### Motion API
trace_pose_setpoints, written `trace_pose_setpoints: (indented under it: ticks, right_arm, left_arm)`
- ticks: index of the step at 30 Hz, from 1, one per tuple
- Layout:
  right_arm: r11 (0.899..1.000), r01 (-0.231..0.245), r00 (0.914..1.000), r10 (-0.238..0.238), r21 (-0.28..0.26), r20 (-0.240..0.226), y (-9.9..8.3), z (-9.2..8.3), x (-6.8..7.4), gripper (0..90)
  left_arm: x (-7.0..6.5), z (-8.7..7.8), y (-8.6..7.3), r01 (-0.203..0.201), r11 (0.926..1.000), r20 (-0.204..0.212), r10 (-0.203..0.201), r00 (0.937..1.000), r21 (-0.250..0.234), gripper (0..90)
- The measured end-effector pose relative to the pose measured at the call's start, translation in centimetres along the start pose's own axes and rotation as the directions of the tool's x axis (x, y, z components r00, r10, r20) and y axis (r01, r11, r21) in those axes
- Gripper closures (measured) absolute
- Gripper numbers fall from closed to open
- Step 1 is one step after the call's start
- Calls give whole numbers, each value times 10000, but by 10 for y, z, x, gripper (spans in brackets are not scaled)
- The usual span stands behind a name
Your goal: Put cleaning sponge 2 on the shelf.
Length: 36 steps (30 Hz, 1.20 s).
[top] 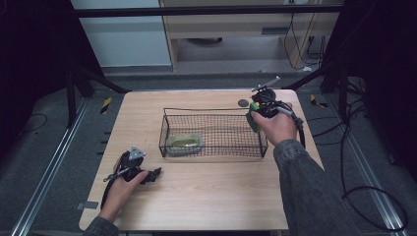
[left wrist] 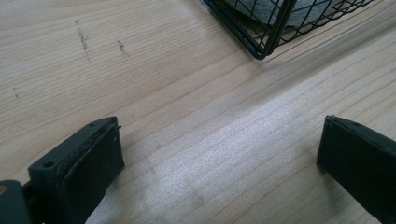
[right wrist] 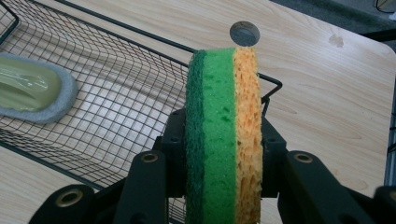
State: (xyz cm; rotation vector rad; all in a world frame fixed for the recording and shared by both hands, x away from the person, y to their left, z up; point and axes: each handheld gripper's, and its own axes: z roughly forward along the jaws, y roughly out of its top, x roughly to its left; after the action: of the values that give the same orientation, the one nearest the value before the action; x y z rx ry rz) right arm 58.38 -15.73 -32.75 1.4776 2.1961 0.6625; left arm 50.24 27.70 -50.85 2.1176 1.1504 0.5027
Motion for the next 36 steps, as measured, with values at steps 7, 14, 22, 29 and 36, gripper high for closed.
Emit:
trace_pose_setpoints:
  ticks: [7,14,22,29,36]
  right_arm:
    - [10000,-26,10000,26,77,-9,-1,6,0,646]
    - [9997,10,10000,-9,247,-36,-4,16,3,646]
    - [9992,-27,10000,27,393,5,-6,24,3,645]
    - [9983,-202,9998,200,543,50,-6,35,-2,644]
    - [9963,-393,9992,389,770,69,-7,49,-5,644]
  left_arm:
    - [0,0,0,7,10000,-7,-7,10000,-5,0]
    - [0,0,0,5,10000,-6,-5,10000,0,0]
    - [0,0,0,-2,10000,-5,2,10000,1,0]
    - [0,1,0,-11,10000,-8,11,10000,-11,0]
    - [0,1,1,-14,10000,-12,14,10000,-4,0]
